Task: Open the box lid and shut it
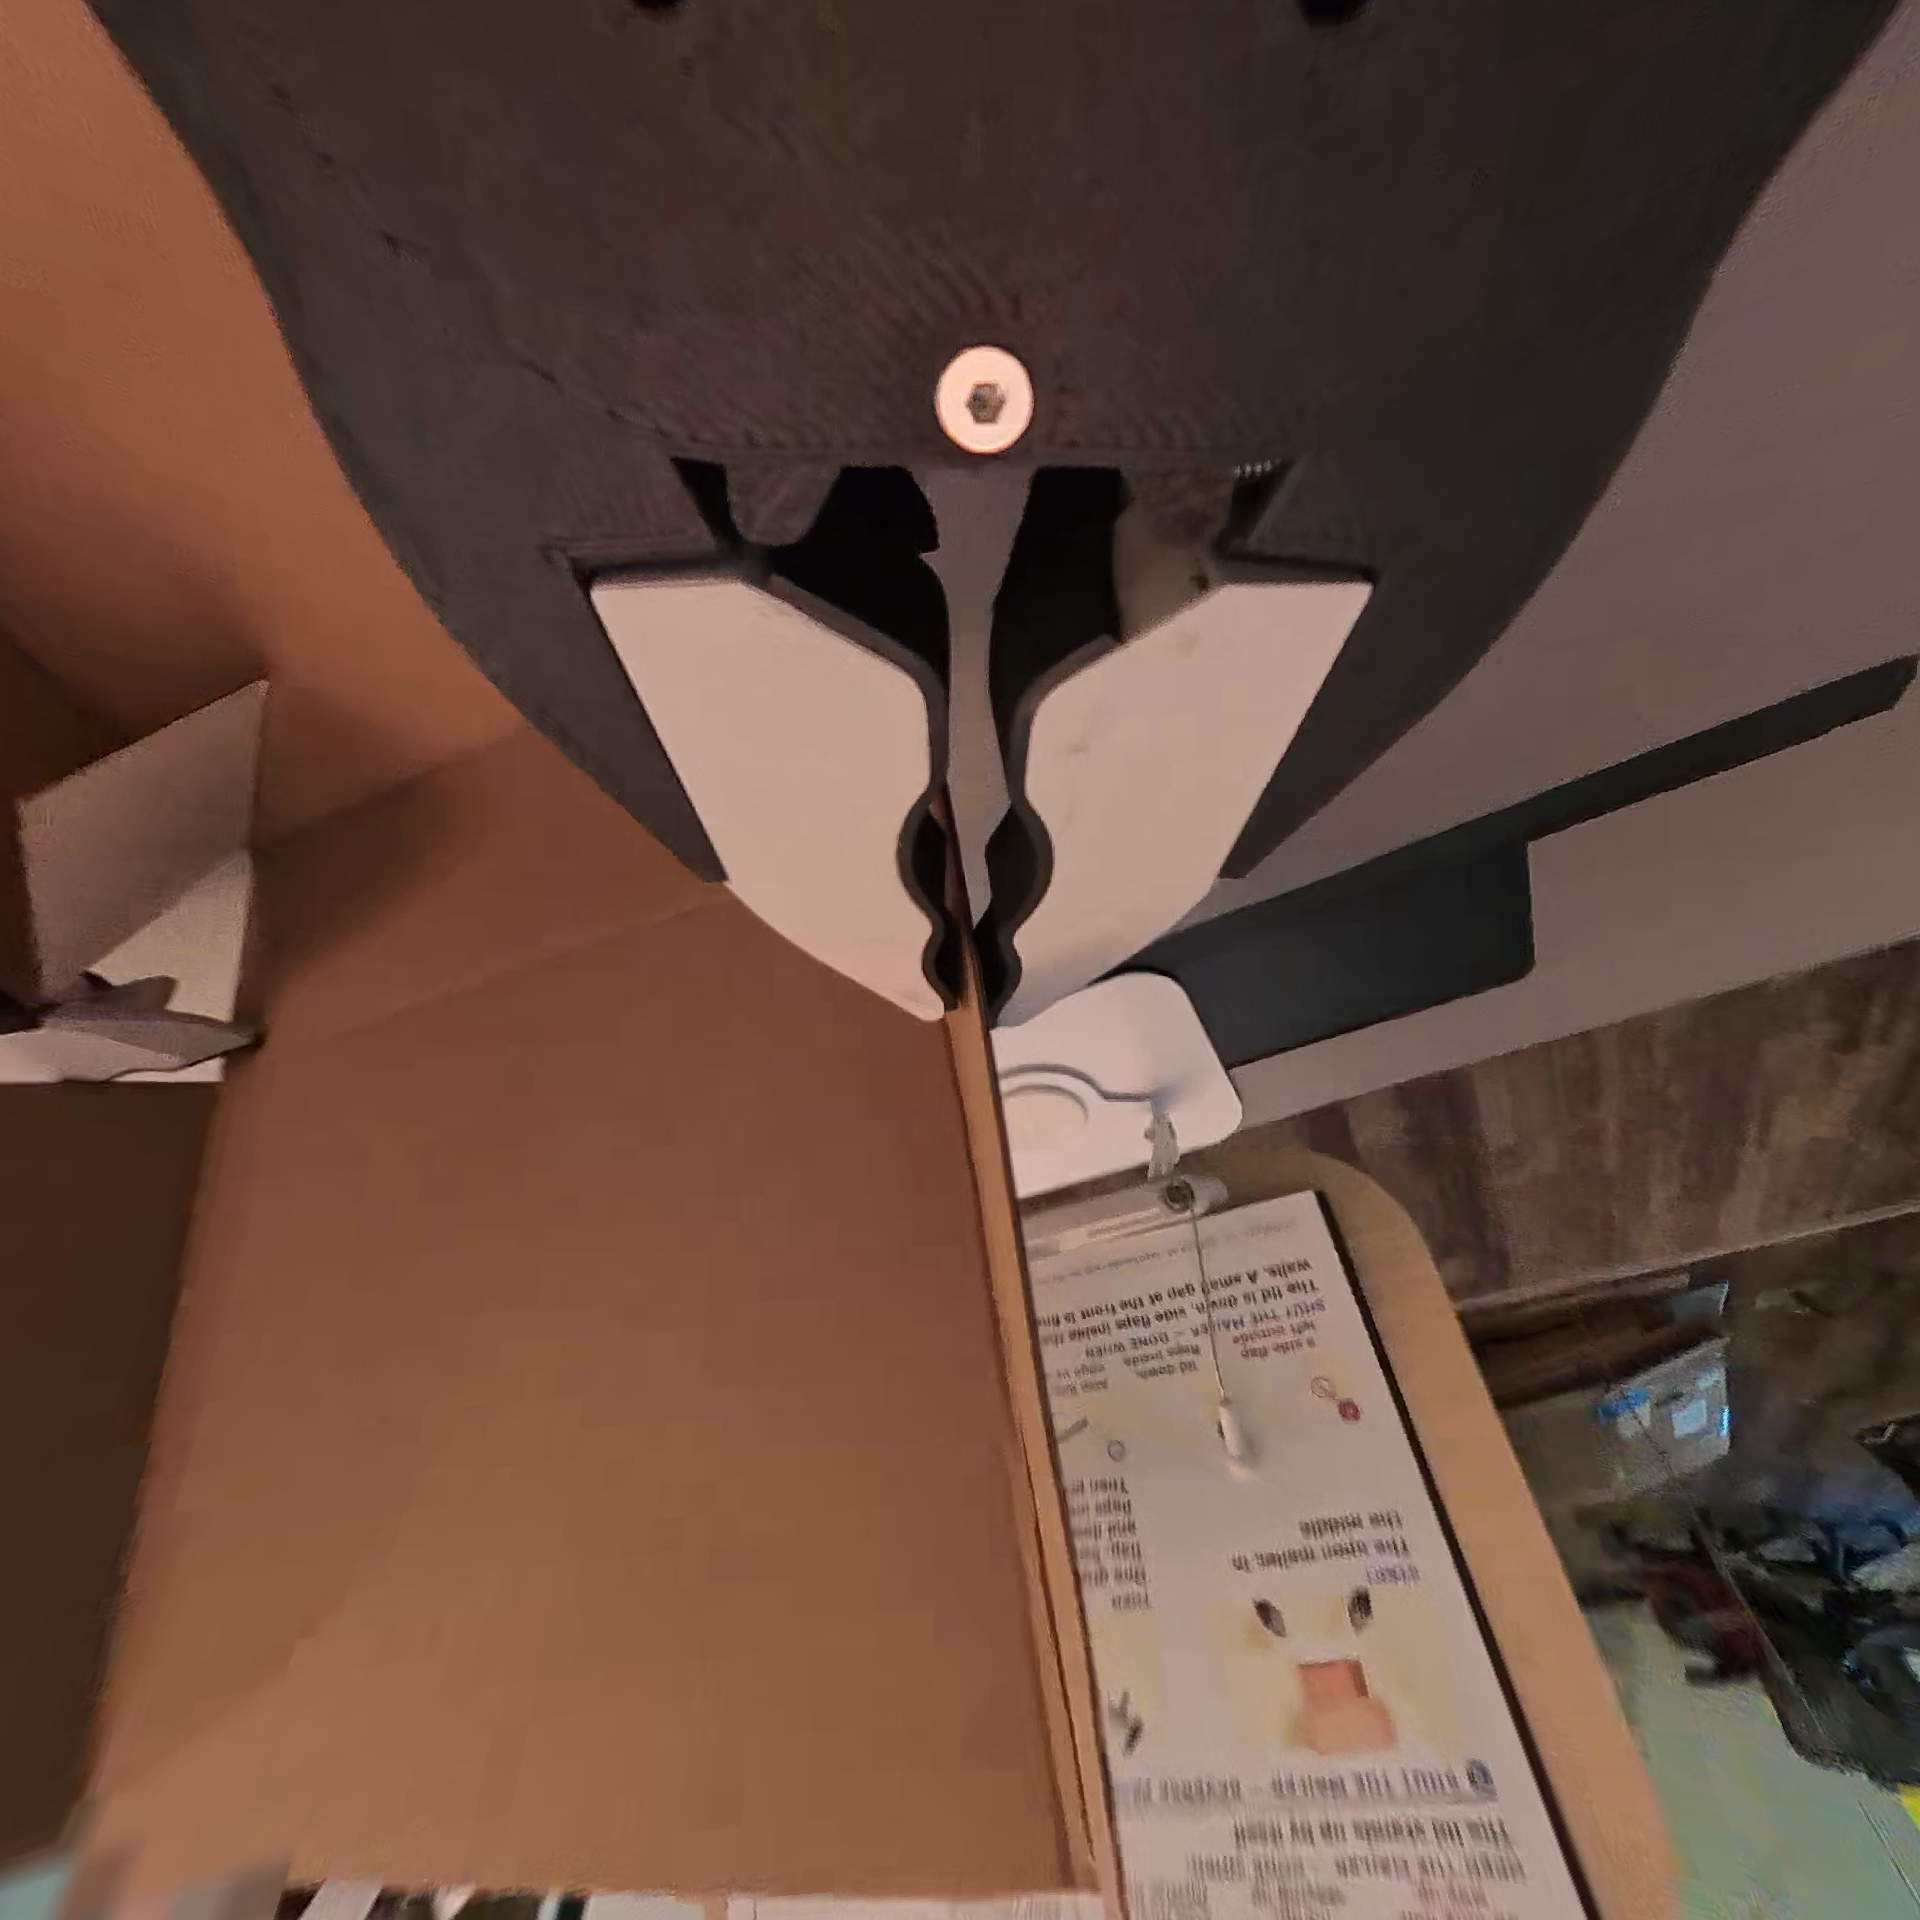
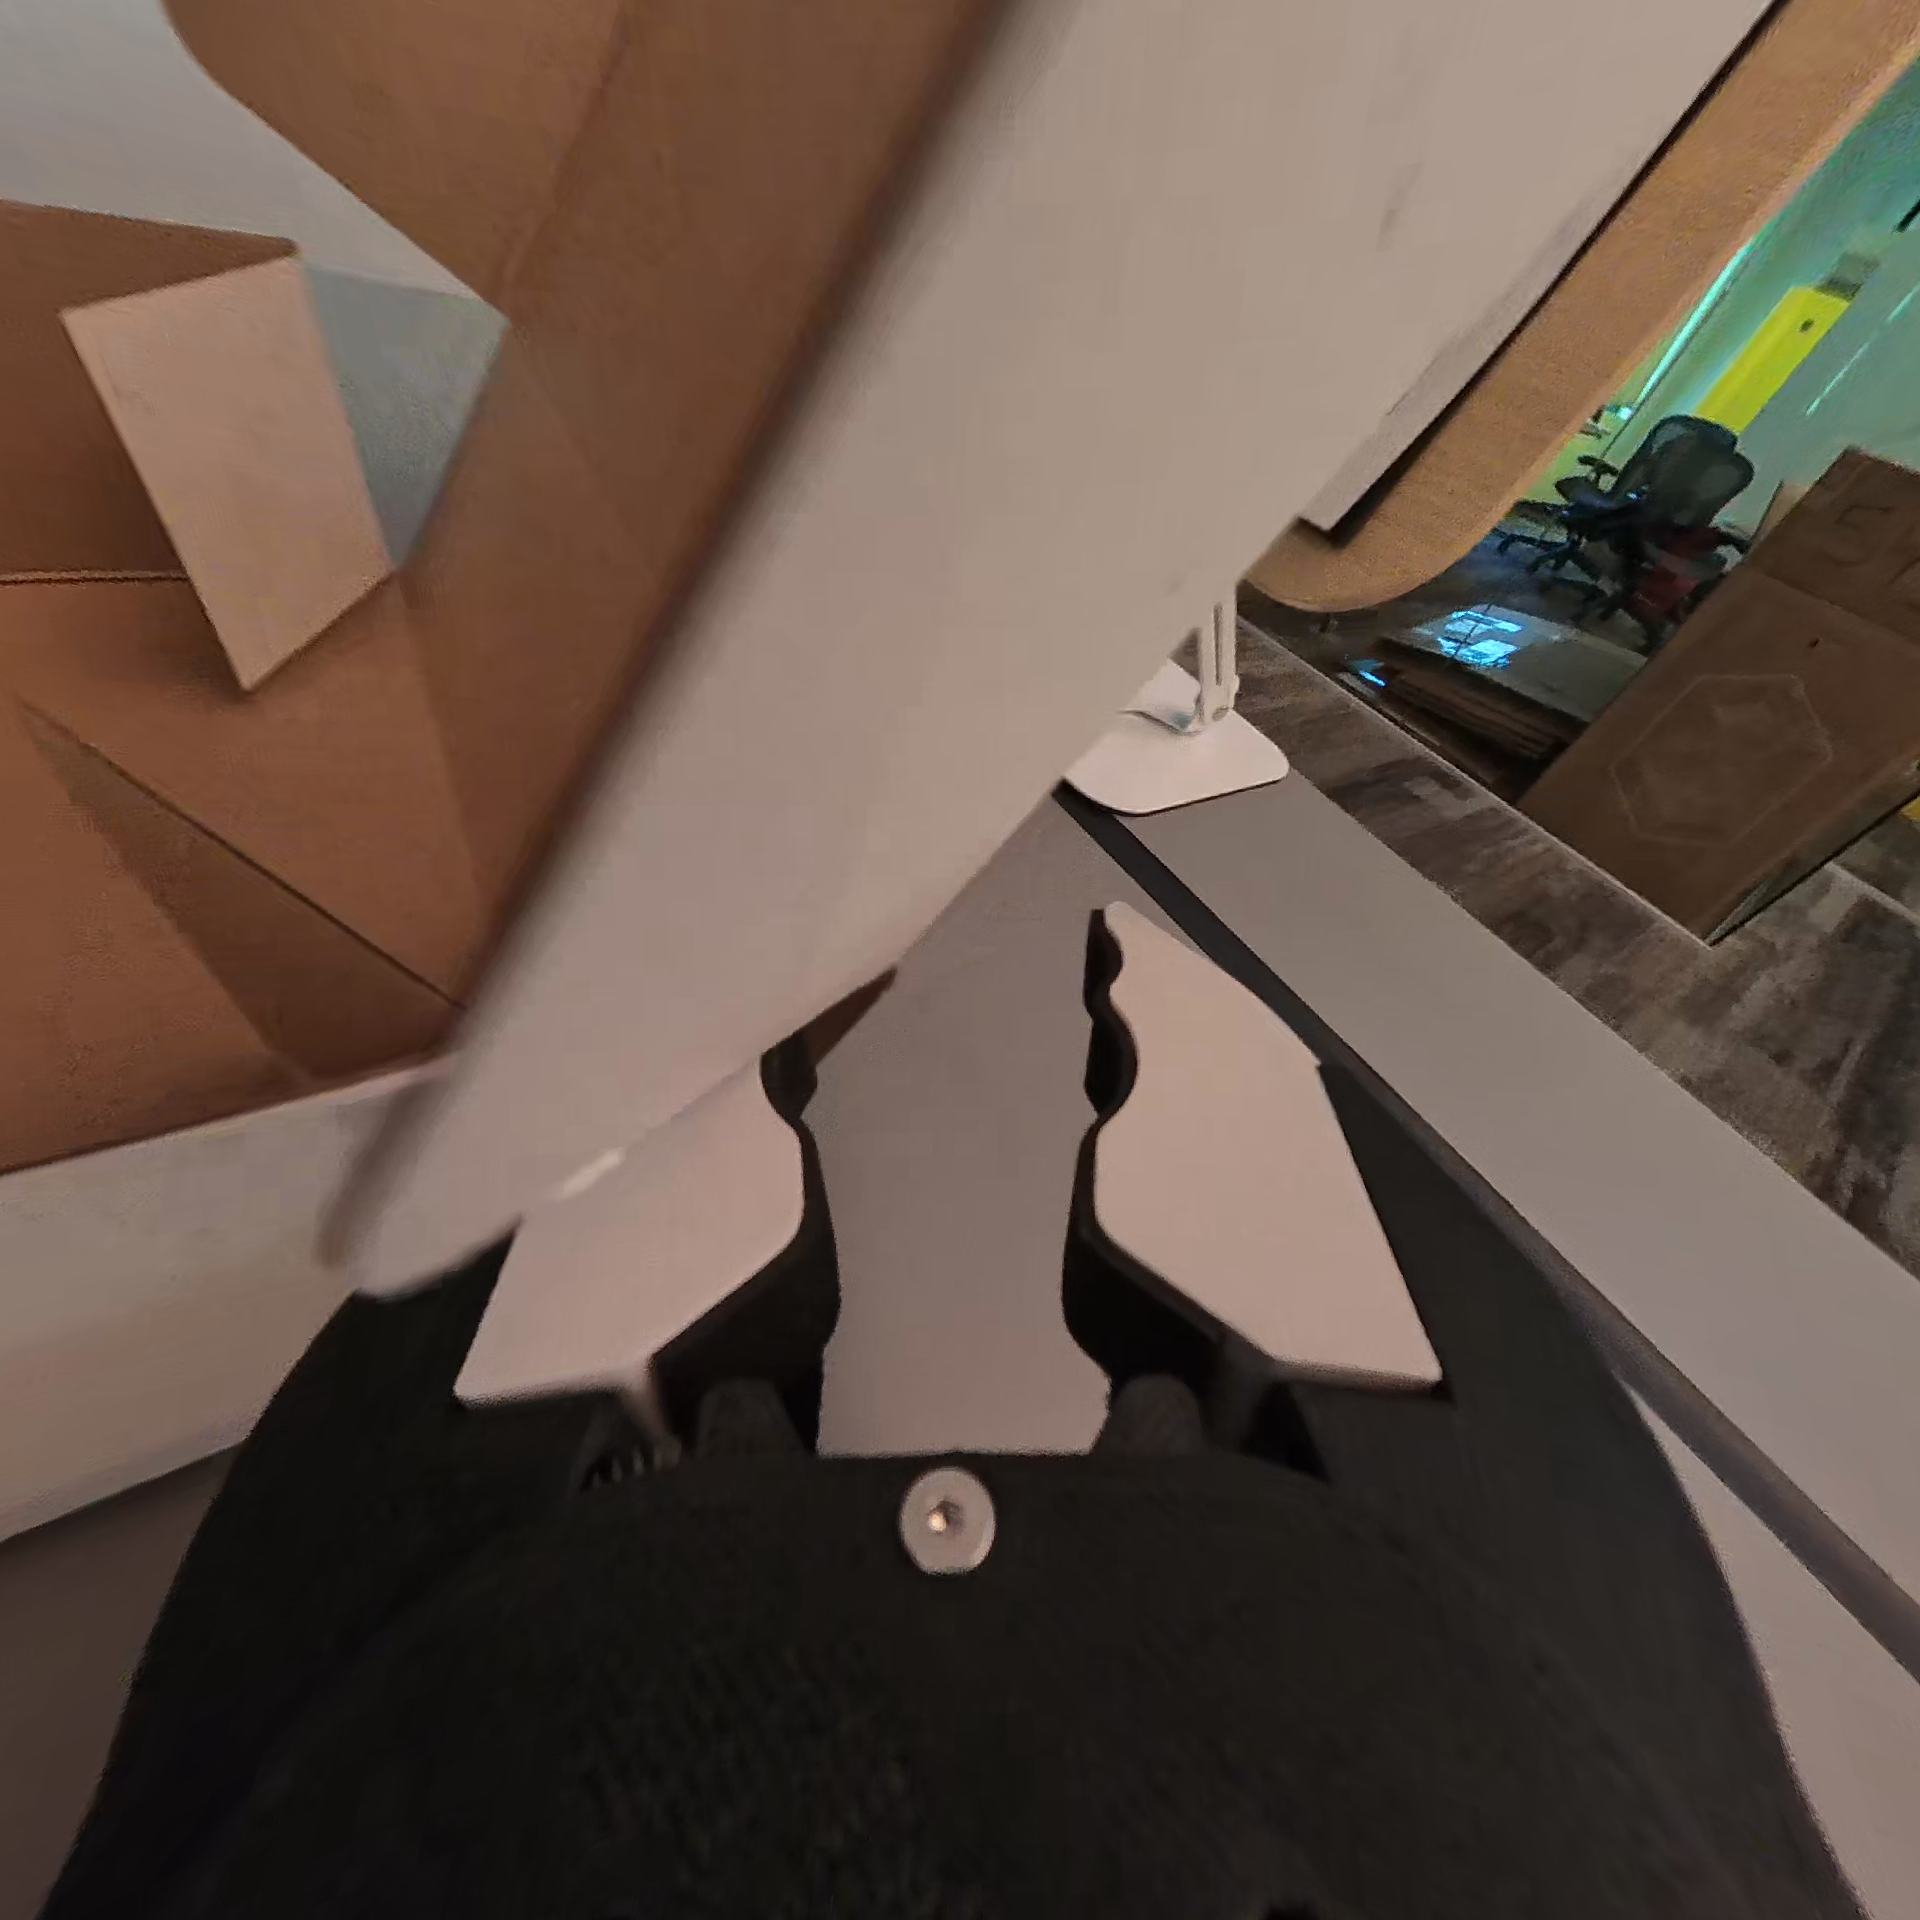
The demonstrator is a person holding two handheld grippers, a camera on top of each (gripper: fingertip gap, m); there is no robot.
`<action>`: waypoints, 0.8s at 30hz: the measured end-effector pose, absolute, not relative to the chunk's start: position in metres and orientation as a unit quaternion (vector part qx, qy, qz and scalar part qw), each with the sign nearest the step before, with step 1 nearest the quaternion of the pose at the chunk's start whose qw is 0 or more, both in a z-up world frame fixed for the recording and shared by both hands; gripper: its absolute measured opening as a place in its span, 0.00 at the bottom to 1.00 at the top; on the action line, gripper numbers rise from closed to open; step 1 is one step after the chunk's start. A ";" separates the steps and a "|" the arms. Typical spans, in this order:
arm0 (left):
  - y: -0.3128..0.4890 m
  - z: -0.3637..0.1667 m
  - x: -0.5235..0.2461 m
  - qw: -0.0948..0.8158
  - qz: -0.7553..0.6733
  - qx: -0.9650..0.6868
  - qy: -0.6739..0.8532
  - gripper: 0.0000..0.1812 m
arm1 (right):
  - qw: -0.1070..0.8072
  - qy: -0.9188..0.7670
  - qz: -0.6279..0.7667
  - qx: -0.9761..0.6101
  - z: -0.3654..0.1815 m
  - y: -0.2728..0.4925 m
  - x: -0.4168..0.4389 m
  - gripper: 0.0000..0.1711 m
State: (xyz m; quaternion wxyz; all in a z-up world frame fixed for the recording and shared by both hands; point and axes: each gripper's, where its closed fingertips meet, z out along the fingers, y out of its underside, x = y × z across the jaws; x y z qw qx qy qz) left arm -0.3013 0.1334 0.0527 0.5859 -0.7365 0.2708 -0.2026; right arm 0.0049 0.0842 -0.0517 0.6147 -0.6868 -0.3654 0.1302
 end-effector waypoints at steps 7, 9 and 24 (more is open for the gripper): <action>0.110 0.048 -0.322 0.626 -0.238 -0.692 0.269 0.01 | 0.617 -0.338 0.145 -0.696 -0.055 0.080 0.013 0.33; 0.108 0.040 -0.325 0.625 -0.229 -0.696 0.271 0.01 | 0.610 -0.332 0.140 -0.705 -0.060 0.078 0.017 0.35; 0.117 0.040 -0.358 0.657 -0.232 -0.683 0.220 0.01 | 0.693 -0.185 0.285 -0.637 0.054 0.038 0.055 0.31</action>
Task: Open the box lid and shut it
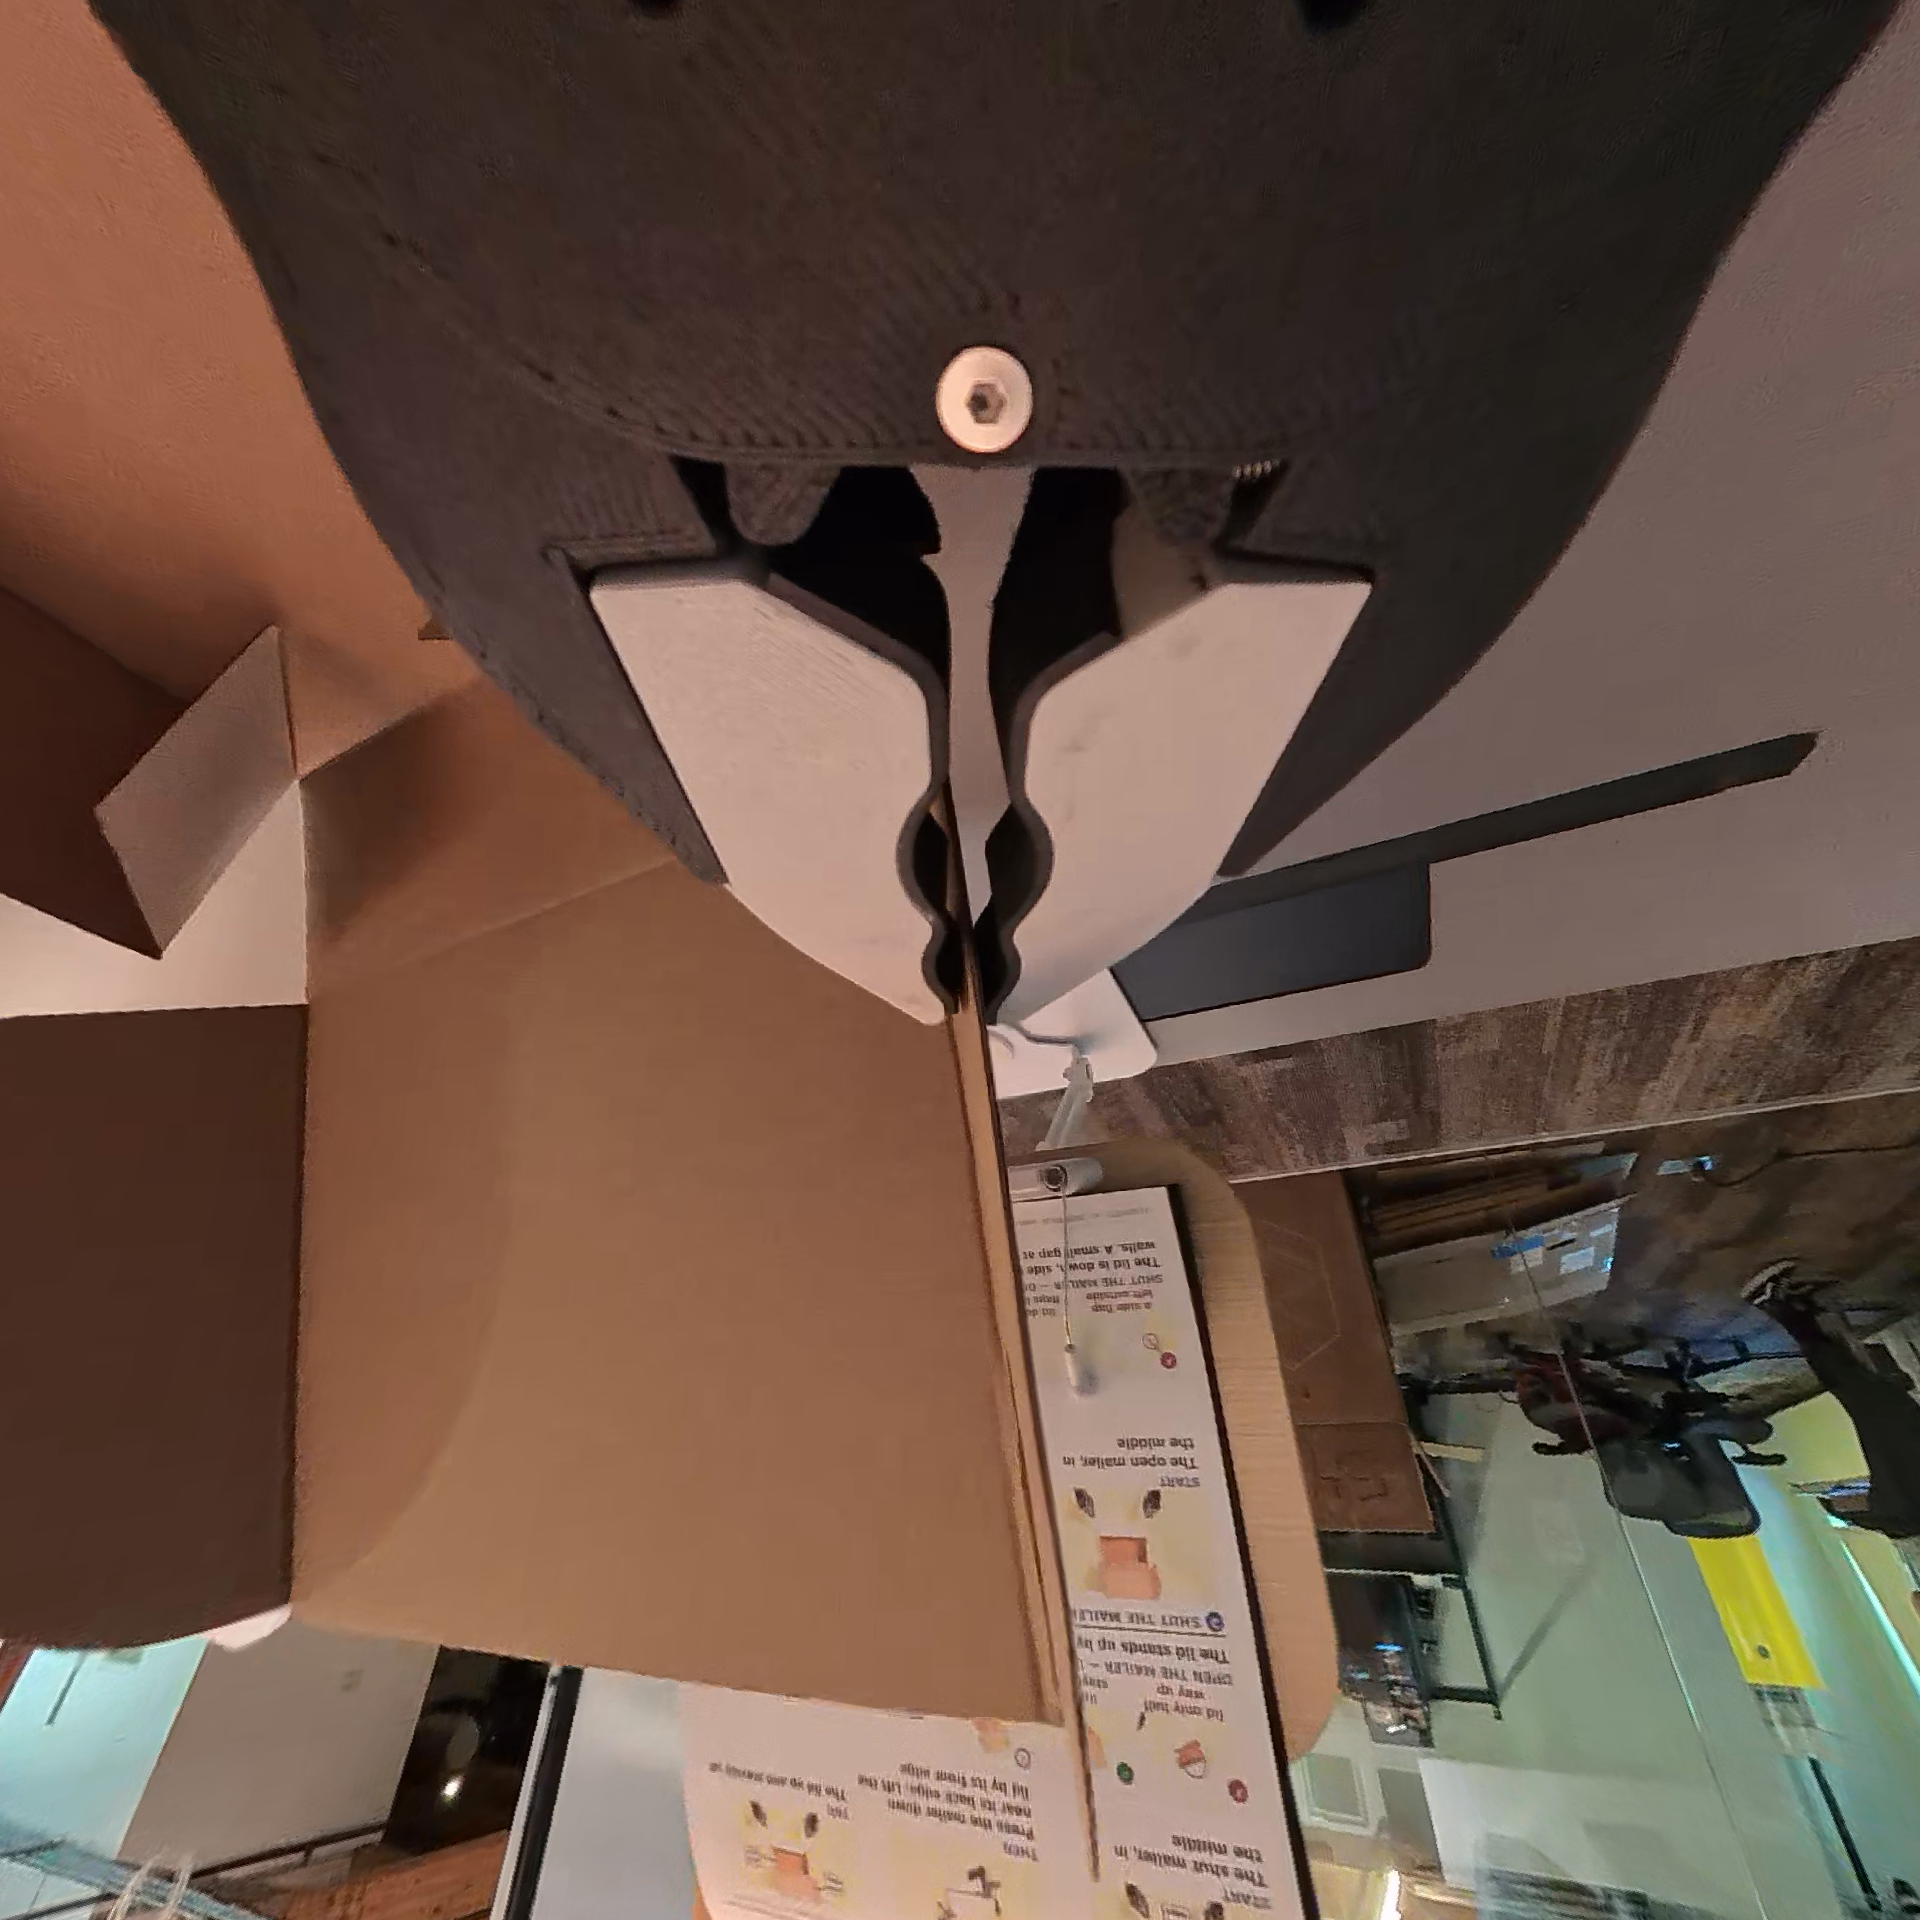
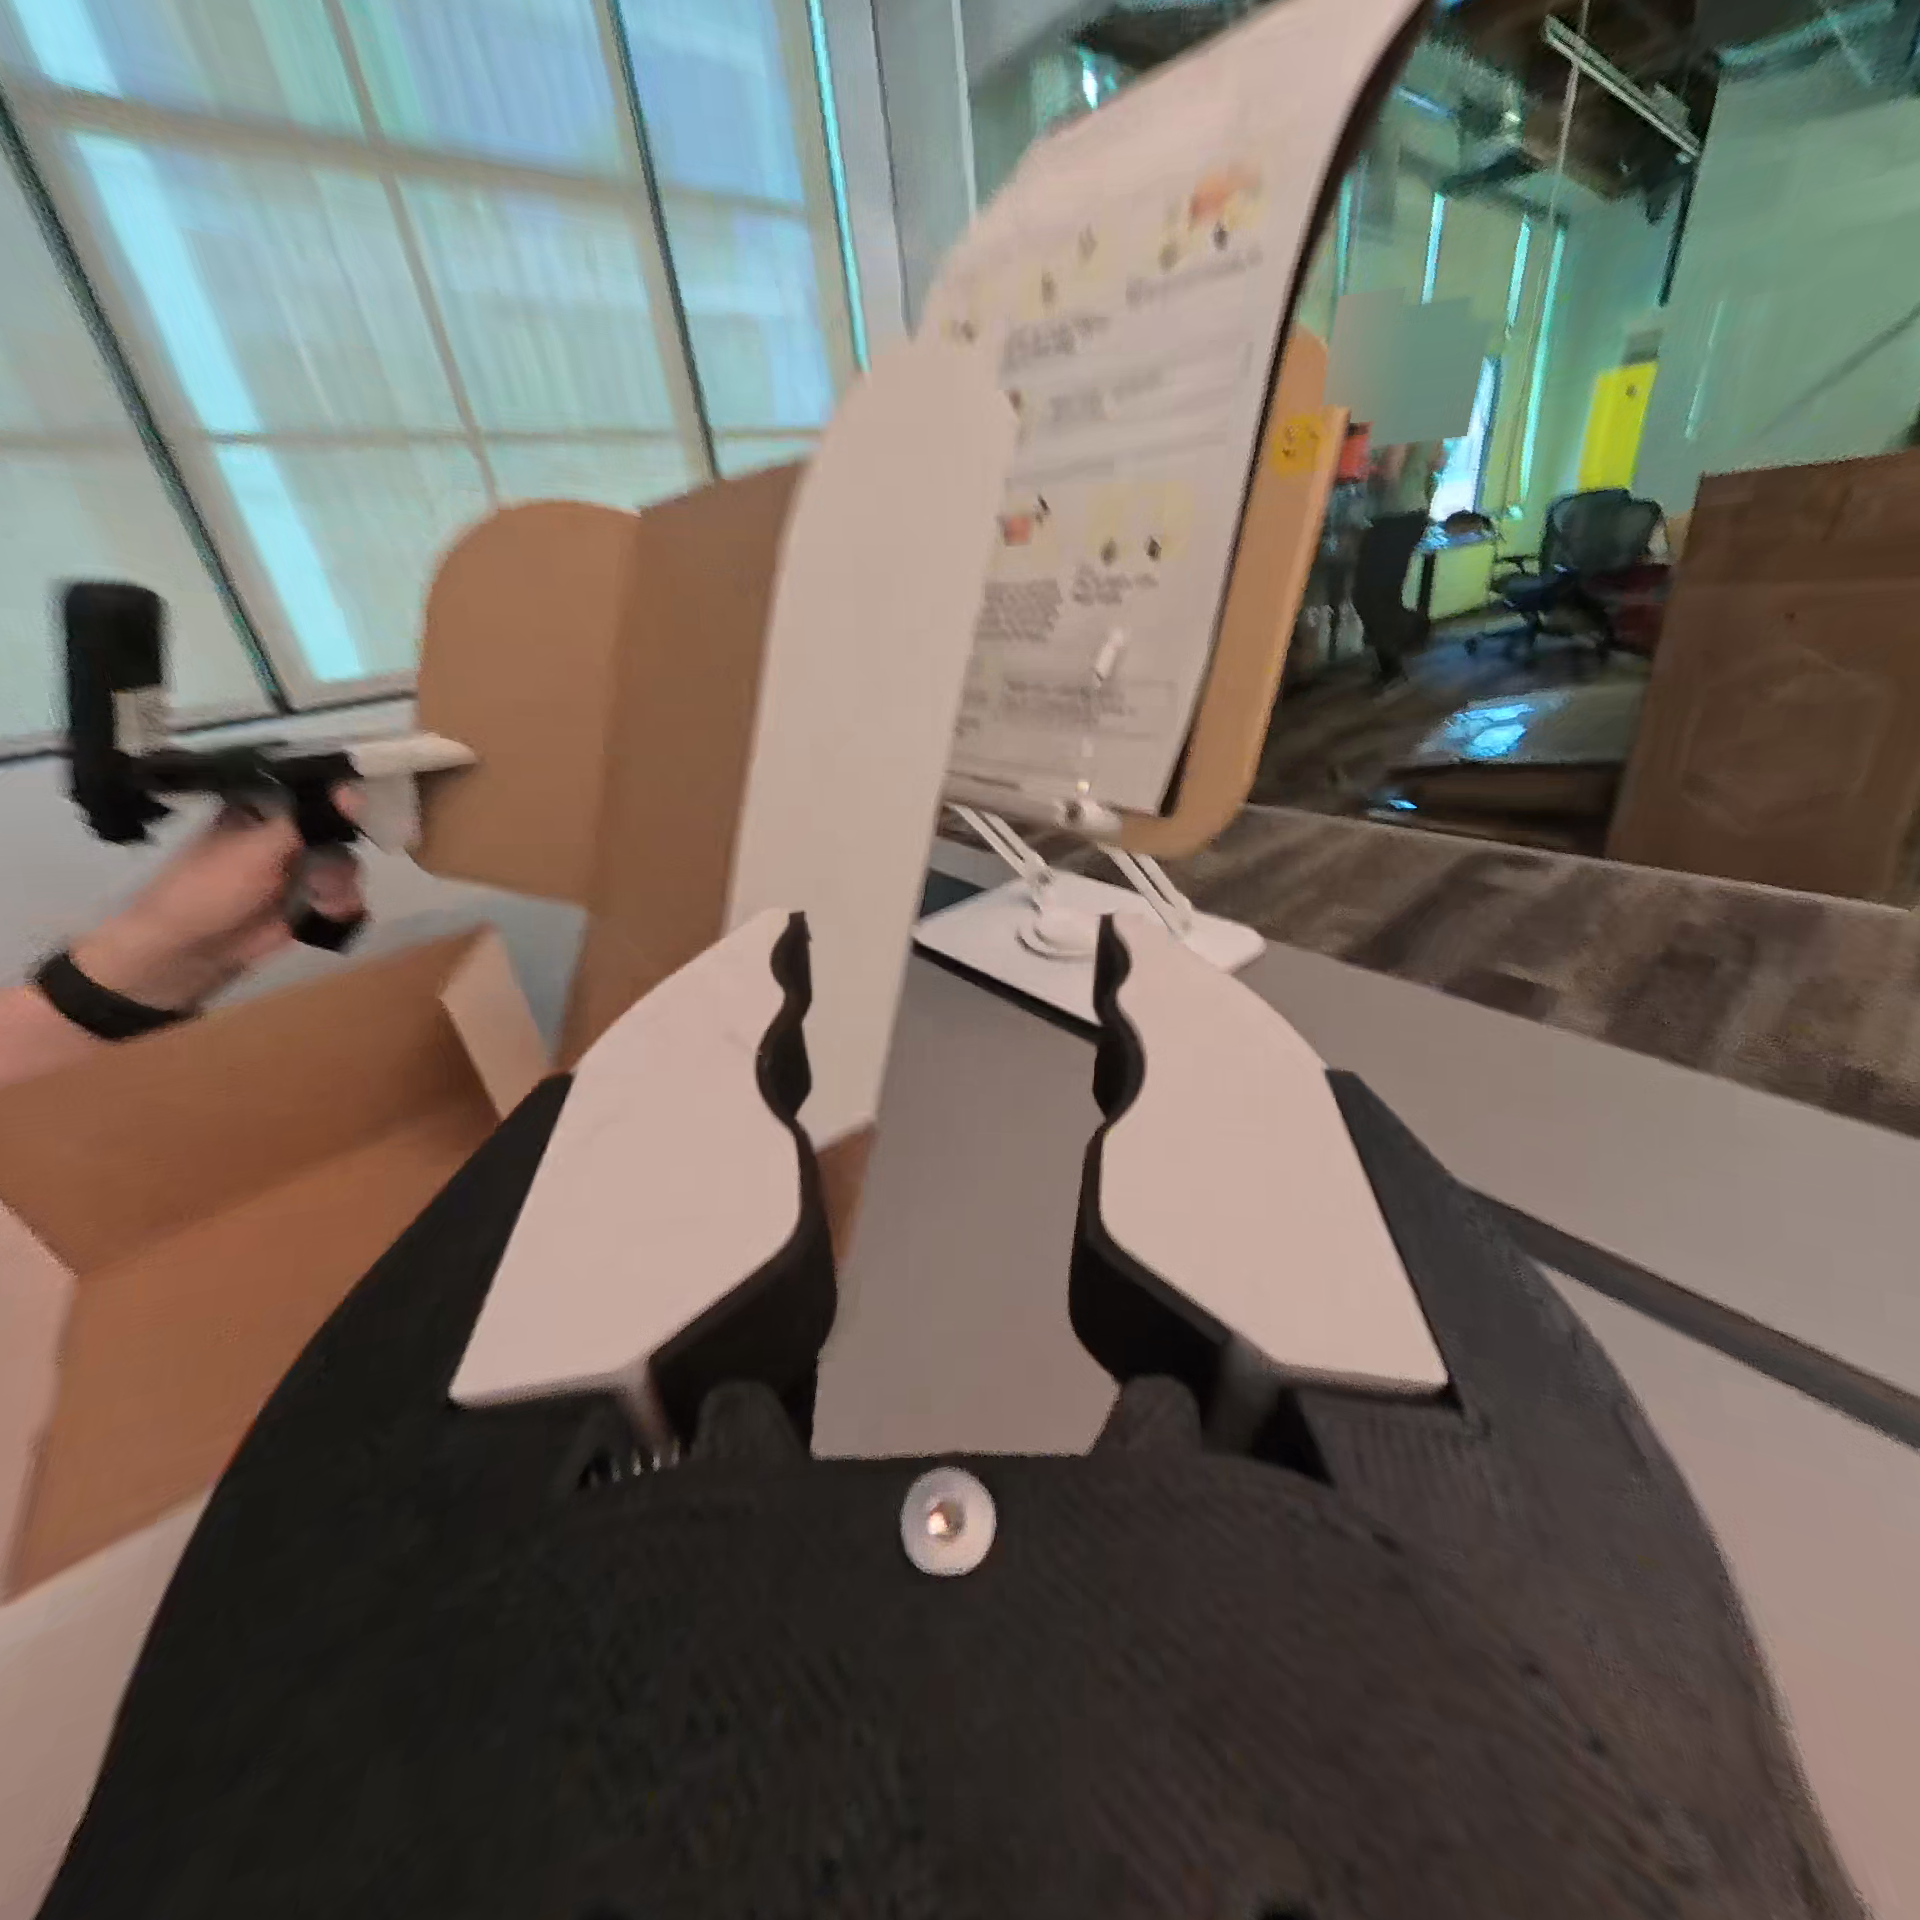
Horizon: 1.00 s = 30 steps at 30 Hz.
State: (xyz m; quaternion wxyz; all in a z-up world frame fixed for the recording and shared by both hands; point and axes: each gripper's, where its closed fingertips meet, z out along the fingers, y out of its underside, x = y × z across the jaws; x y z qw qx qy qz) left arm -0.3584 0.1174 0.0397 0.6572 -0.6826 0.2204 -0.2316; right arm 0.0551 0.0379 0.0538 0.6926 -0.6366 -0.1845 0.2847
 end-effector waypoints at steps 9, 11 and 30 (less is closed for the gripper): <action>0.122 0.036 -0.356 0.660 -0.225 -0.681 0.222 0.01 | 0.583 -0.252 0.278 -0.721 0.072 0.055 -0.013 0.43; 0.122 0.035 -0.356 0.663 -0.219 -0.680 0.224 0.01 | 0.550 -0.249 0.265 -0.752 0.061 0.064 -0.020 0.43; 0.133 0.049 -0.339 0.677 -0.243 -0.626 0.303 0.04 | 0.605 -0.279 0.132 -0.734 0.051 0.087 -0.010 0.02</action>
